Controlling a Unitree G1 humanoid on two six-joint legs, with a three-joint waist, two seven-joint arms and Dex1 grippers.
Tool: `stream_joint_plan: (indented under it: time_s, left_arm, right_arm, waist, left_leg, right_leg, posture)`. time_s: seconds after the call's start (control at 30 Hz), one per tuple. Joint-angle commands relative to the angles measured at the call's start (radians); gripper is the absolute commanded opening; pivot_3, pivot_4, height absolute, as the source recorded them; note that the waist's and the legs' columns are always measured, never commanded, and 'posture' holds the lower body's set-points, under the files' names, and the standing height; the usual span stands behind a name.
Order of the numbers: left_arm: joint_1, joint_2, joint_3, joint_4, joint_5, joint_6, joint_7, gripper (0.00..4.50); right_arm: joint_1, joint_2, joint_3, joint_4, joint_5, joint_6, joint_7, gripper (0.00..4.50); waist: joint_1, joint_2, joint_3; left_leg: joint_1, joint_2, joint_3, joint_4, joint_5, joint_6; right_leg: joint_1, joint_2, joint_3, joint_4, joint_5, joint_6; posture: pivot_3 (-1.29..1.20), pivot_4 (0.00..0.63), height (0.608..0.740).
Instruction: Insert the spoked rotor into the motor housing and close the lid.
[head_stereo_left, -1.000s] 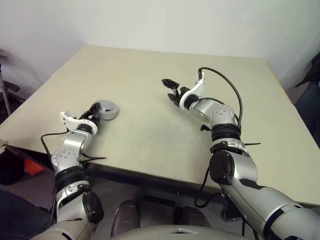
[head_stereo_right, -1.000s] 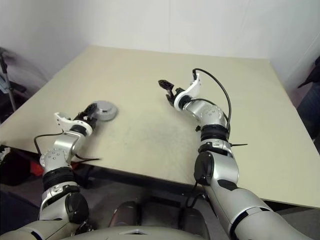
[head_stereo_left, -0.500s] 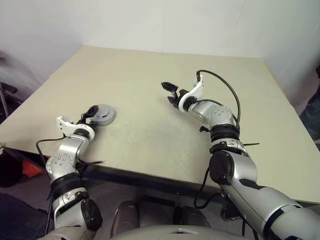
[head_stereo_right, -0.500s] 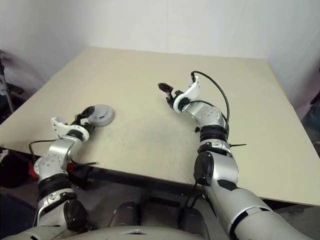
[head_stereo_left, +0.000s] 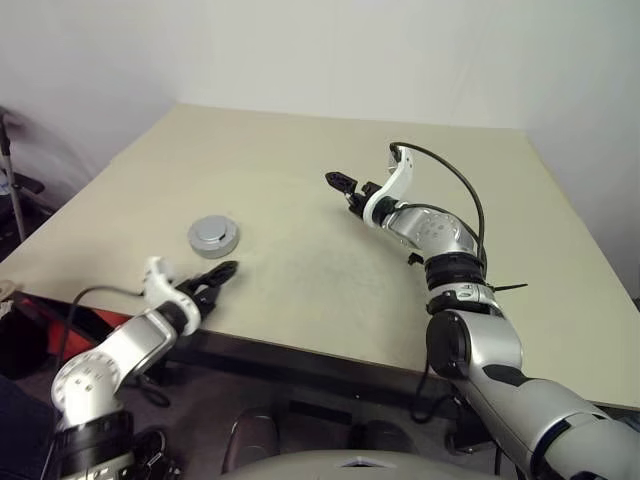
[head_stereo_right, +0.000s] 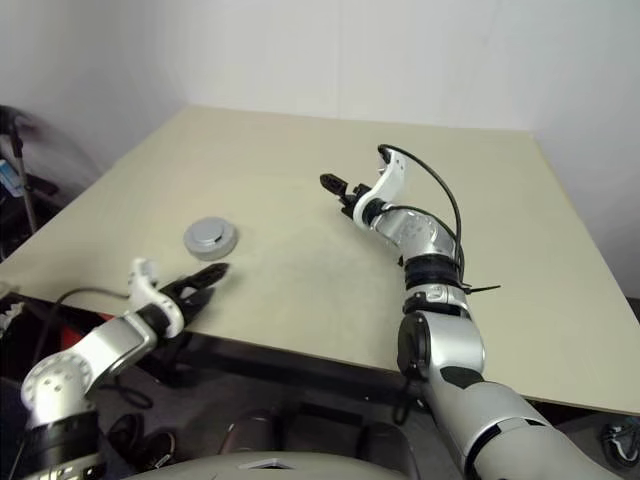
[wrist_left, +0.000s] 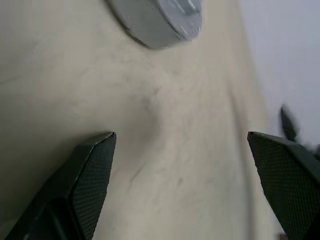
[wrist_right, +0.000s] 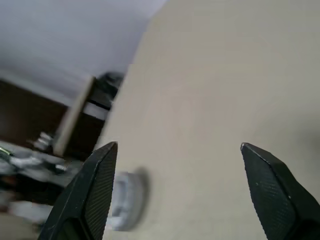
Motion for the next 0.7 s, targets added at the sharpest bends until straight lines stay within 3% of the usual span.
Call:
stream_joint_plan:
  time_s: [0.03,0.13,0.23,0.37,0.47,0.57,0.7]
  left_arm:
    - [-0.114,0.063,-0.147,-0.023,0.299,-0.210,-0.203,4.46]
    - [-0.190,0.130,-0.253,0.056,0.463,-0.287,-0.352,4.46]
    - [-0.248,0.172,-0.340,0.123,0.614,-0.389,-0.478,4.46]
    - [-0.258,0.178,-0.384,0.156,0.727,-0.459,-0.561,4.46]
    - [-0.267,0.155,-0.390,0.179,0.772,-0.499,-0.602,4.46]
    - [-0.273,0.117,-0.400,0.215,0.871,-0.602,-0.575,4.46]
    - [-0.268,0.082,-0.375,0.209,0.879,-0.608,-0.597,4.46]
  right_arm:
    - [0.072,-0.123,0.193,-0.108,-0.160,-0.172,0.268,4.43]
    - [0.159,-0.302,0.356,-0.133,-0.262,-0.258,0.572,4.43]
    - [0.246,-0.472,0.426,-0.158,-0.331,-0.433,0.811,4.43]
    - [0.244,-0.508,0.404,-0.125,-0.340,-0.474,0.856,4.43]
    - [0.248,-0.497,0.371,-0.111,-0.354,-0.536,0.812,4.43]
    - [0.281,-0.449,0.351,-0.117,-0.357,-0.619,0.760,4.43]
    - [0.303,-0.430,0.346,-0.171,-0.316,-0.511,0.798,4.43]
  waist:
    - [0.001,-0.004,0.000]
    - [0.004,-0.006,-0.001]
    - [0.013,-0.006,-0.001]
    - [-0.013,-0.006,-0.001]
    - [-0.019,-0.006,-0.001]
    - [-0.017,-0.006,-0.001]
    - [-0.012,-0.006,-0.001]
  left_leg:
    - [-0.001,0.000,-0.001,0.001,0.000,0.000]
    - [0.000,-0.001,-0.001,0.001,0.000,0.001]
    - [0.000,-0.002,0.000,0.001,-0.001,0.002]
    - [-0.017,-0.001,0.000,0.001,-0.001,0.003]
    - [-0.022,0.000,0.001,0.004,0.000,0.005]
    - [-0.020,0.002,0.003,0.004,-0.001,0.003]
    - [-0.016,0.004,0.002,0.007,-0.001,0.003]
  right_leg:
    - [0.001,-0.001,0.000,-0.001,0.001,0.002]
    - [0.002,-0.002,0.001,-0.001,0.002,0.003]
    - [0.001,-0.002,0.002,0.001,0.001,0.004]
    - [-0.014,-0.001,0.004,0.007,0.002,-0.005]
    - [-0.024,0.001,0.002,0.014,-0.001,-0.011]
    - [-0.024,0.001,0.000,0.018,-0.003,-0.014]
    - [-0.019,0.001,-0.001,0.019,-0.003,-0.015]
  posture:
    - [0.00,0.000,0.740]
    - [0.00,0.000,0.740]
    - [0.00,0.000,0.740]
    - [0.00,0.000,0.740]
    - [0.00,0.000,0.740]
    - [0.00,0.000,0.740]
    - [0.00,0.000,0.740]
